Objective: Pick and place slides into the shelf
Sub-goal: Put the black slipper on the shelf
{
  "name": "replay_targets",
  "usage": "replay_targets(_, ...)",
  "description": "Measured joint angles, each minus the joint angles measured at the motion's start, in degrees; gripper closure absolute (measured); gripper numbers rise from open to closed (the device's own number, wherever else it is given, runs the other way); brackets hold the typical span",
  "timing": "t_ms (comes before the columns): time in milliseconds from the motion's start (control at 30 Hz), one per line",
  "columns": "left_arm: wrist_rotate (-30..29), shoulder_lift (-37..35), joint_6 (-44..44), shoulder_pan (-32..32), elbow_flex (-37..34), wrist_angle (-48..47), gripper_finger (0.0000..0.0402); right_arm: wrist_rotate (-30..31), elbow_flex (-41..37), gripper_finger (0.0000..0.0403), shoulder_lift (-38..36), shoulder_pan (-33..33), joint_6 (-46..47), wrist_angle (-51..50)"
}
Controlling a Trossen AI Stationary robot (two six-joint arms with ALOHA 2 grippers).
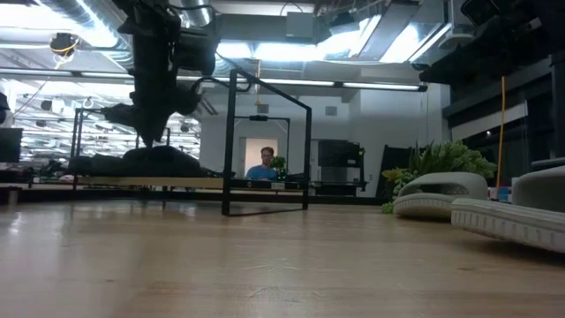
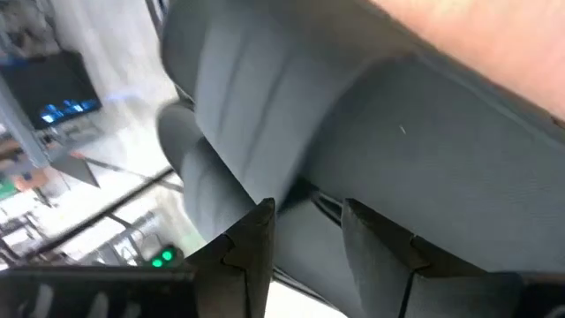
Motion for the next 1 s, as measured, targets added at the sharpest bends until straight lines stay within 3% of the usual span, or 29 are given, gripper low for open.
replay_targets(200, 0.57, -0.02, -6.13, -0.49, 0.00, -1.89, 0.0278, 0.00, 0.00, 0.0223, 0.00, 0.00, 0.00, -0.02)
replay_targets(533, 0.57, -0.02, -7.86, -4.27, 0.31, -2.09, 0.0278, -0.02, 0.00, 0.0223, 0.00, 0.02, 0.00, 0.00)
replay_targets(767, 0.57, -0.04, -13.51, -6.67, 6.27, -8.11, 0.0278, -0.02, 0.00, 0.0223, 0.00, 0.02, -0.02, 0.00)
replay_targets(1000, 6.62, -0.07, -16.88, -7.83, 8.39, -4.53, 0.0282, -0.04, 0.00, 0.0223, 0.02, 0.02, -0.02, -0.09)
